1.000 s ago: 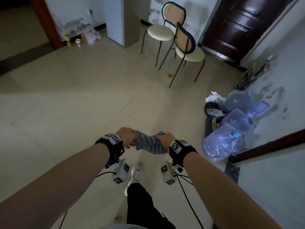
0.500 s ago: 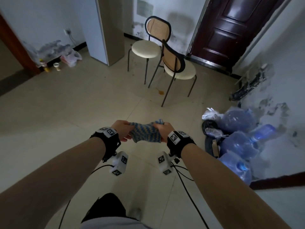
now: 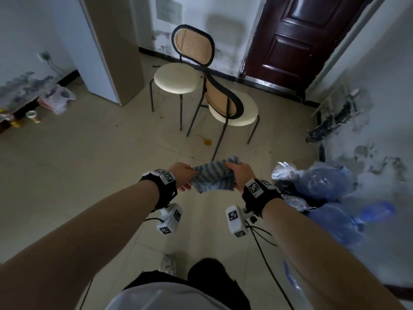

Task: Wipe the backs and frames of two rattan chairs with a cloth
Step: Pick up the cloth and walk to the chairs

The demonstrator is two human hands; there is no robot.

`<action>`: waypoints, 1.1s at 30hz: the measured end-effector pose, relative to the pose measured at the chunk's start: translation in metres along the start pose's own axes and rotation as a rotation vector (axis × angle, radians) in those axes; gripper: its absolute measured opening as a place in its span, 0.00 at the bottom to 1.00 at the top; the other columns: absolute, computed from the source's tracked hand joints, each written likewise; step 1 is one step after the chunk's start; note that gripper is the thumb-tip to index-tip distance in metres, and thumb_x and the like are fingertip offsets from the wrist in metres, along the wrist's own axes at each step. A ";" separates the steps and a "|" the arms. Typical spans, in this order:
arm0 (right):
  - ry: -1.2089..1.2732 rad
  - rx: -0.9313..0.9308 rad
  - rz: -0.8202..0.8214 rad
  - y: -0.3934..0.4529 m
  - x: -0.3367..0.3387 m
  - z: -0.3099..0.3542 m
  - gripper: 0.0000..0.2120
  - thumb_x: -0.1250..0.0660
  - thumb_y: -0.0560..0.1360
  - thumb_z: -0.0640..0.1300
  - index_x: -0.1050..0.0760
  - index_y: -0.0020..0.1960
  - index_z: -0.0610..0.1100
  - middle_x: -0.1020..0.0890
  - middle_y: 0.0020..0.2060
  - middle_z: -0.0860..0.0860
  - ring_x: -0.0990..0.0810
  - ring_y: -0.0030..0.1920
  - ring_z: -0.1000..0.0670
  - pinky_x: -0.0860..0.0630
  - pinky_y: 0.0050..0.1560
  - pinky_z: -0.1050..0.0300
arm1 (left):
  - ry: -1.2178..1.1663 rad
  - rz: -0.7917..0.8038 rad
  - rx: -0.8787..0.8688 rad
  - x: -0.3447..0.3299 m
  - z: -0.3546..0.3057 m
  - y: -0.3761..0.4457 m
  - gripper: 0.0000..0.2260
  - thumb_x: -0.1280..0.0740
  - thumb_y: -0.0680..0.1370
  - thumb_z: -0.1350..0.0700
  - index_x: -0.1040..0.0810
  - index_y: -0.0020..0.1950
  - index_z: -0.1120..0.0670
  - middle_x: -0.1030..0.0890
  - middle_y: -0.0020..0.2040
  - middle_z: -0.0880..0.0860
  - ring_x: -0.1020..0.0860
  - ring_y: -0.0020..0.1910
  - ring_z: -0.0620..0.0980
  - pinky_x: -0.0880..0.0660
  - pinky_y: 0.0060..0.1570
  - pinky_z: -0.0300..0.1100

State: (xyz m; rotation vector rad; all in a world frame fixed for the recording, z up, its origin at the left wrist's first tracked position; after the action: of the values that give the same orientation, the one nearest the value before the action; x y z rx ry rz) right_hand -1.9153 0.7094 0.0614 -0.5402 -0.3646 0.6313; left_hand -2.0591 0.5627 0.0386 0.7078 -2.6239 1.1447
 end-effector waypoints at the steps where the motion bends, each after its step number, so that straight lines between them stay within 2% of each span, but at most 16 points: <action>1: 0.016 -0.004 -0.013 0.010 0.003 0.009 0.11 0.32 0.77 0.43 0.22 0.54 0.36 0.18 0.54 0.37 0.20 0.54 0.35 0.24 0.60 0.37 | 0.014 0.012 -0.002 0.002 -0.014 0.013 0.09 0.35 0.82 0.51 0.21 0.48 0.56 0.17 0.40 0.55 0.19 0.36 0.53 0.21 0.38 0.44; 4: 0.086 -0.019 -0.058 0.055 0.015 0.034 0.07 0.33 0.78 0.45 0.21 0.47 0.41 0.17 0.51 0.39 0.19 0.53 0.37 0.24 0.60 0.37 | 0.040 0.065 -0.014 0.008 -0.056 0.063 0.09 0.35 0.82 0.51 0.21 0.49 0.57 0.18 0.41 0.55 0.19 0.38 0.53 0.20 0.43 0.46; 8: 0.100 -0.019 -0.124 0.138 0.032 0.072 0.08 0.32 0.77 0.45 0.22 0.42 0.43 0.17 0.49 0.40 0.18 0.49 0.40 0.24 0.60 0.41 | 0.081 0.103 -0.035 0.017 -0.114 0.145 0.09 0.34 0.82 0.51 0.22 0.52 0.56 0.19 0.42 0.55 0.18 0.40 0.53 0.20 0.46 0.47; 11: 0.170 0.009 -0.141 0.196 0.041 0.107 0.07 0.32 0.77 0.45 0.22 0.48 0.41 0.18 0.51 0.40 0.18 0.47 0.42 0.23 0.57 0.44 | 0.044 0.094 -0.035 0.029 -0.155 0.193 0.11 0.33 0.81 0.51 0.21 0.56 0.58 0.19 0.42 0.55 0.18 0.40 0.53 0.20 0.43 0.46; 13: 0.217 0.012 -0.135 0.238 0.040 0.130 0.13 0.32 0.77 0.45 0.23 0.57 0.38 0.19 0.53 0.40 0.19 0.50 0.41 0.23 0.57 0.45 | 0.020 0.071 -0.032 0.038 -0.180 0.225 0.12 0.33 0.81 0.52 0.22 0.58 0.59 0.19 0.42 0.55 0.19 0.37 0.52 0.21 0.38 0.43; 14: 0.212 0.017 -0.130 0.253 0.039 0.139 0.14 0.33 0.77 0.45 0.23 0.58 0.37 0.18 0.52 0.41 0.18 0.50 0.41 0.22 0.56 0.46 | 0.022 0.071 -0.027 0.041 -0.190 0.237 0.12 0.33 0.82 0.52 0.22 0.58 0.60 0.19 0.42 0.55 0.20 0.37 0.52 0.22 0.37 0.43; 17: 0.197 0.034 -0.093 0.309 0.034 0.172 0.06 0.33 0.77 0.44 0.22 0.48 0.41 0.18 0.43 0.47 0.18 0.42 0.49 0.22 0.44 0.56 | 0.031 0.059 -0.018 0.053 -0.221 0.284 0.08 0.34 0.81 0.54 0.22 0.54 0.59 0.20 0.41 0.56 0.21 0.36 0.51 0.22 0.36 0.43; 18: 0.203 0.041 -0.080 0.319 0.031 0.179 0.05 0.32 0.77 0.44 0.22 0.46 0.42 0.18 0.43 0.47 0.18 0.42 0.50 0.22 0.44 0.56 | 0.029 0.054 -0.019 0.058 -0.224 0.295 0.08 0.34 0.82 0.54 0.22 0.53 0.59 0.20 0.42 0.56 0.21 0.36 0.51 0.22 0.37 0.43; 19: 0.197 0.042 -0.071 0.330 0.029 0.185 0.06 0.32 0.77 0.45 0.22 0.47 0.42 0.18 0.44 0.47 0.18 0.45 0.48 0.21 0.48 0.54 | 0.023 0.053 -0.017 0.062 -0.228 0.306 0.07 0.34 0.82 0.54 0.22 0.52 0.58 0.20 0.42 0.57 0.21 0.37 0.52 0.21 0.38 0.44; 21: 0.161 0.012 -0.062 0.364 0.019 0.202 0.13 0.33 0.77 0.45 0.22 0.57 0.37 0.18 0.52 0.43 0.19 0.53 0.43 0.23 0.58 0.47 | 0.005 0.045 0.014 0.076 -0.235 0.336 0.08 0.35 0.82 0.54 0.22 0.52 0.58 0.20 0.43 0.56 0.20 0.38 0.51 0.21 0.39 0.44; 23: 0.175 -0.029 -0.048 0.396 0.008 0.215 0.19 0.33 0.78 0.44 0.26 0.65 0.35 0.21 0.59 0.40 0.21 0.58 0.40 0.26 0.64 0.43 | -0.013 0.037 0.043 0.091 -0.240 0.365 0.08 0.35 0.82 0.54 0.21 0.49 0.57 0.20 0.42 0.55 0.20 0.37 0.50 0.21 0.38 0.43; 25: 0.191 -0.060 -0.023 0.427 -0.004 0.228 0.18 0.34 0.78 0.44 0.26 0.65 0.36 0.22 0.61 0.39 0.22 0.60 0.39 0.27 0.65 0.40 | -0.030 0.026 0.063 0.106 -0.246 0.394 0.08 0.35 0.82 0.54 0.22 0.44 0.54 0.19 0.41 0.55 0.20 0.36 0.50 0.21 0.37 0.43; 29: 0.232 -0.151 0.008 0.477 -0.025 0.252 0.05 0.36 0.79 0.42 0.23 0.53 0.43 0.19 0.56 0.39 0.20 0.56 0.38 0.25 0.61 0.38 | -0.043 0.022 0.096 0.134 -0.261 0.454 0.10 0.36 0.82 0.52 0.23 0.42 0.52 0.19 0.38 0.54 0.19 0.33 0.49 0.21 0.34 0.41; 31: 0.218 -0.167 0.020 0.506 -0.034 0.272 0.08 0.38 0.80 0.40 0.24 0.57 0.41 0.19 0.56 0.39 0.19 0.55 0.38 0.24 0.60 0.38 | -0.068 0.035 0.124 0.149 -0.272 0.486 0.10 0.36 0.82 0.51 0.23 0.44 0.53 0.18 0.39 0.54 0.19 0.34 0.49 0.21 0.33 0.40; 33: 0.176 -0.148 0.028 0.529 -0.035 0.289 0.10 0.39 0.80 0.39 0.25 0.60 0.41 0.19 0.55 0.40 0.19 0.54 0.39 0.24 0.60 0.39 | -0.086 0.059 0.145 0.158 -0.284 0.509 0.10 0.36 0.82 0.50 0.23 0.45 0.54 0.18 0.40 0.54 0.18 0.36 0.50 0.21 0.35 0.41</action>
State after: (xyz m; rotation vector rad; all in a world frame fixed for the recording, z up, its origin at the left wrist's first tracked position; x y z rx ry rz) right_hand -2.3205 1.1499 -0.0174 -0.7381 -0.2392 0.5820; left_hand -2.4531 1.0142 -0.0363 0.7260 -2.6692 1.3620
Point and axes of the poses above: each hand's wrist, its own y-axis towards the middle knuckle, its own x-axis out of the back of the hand, z = x × y, the point moved 2 cm from there along y, towards the middle knuckle
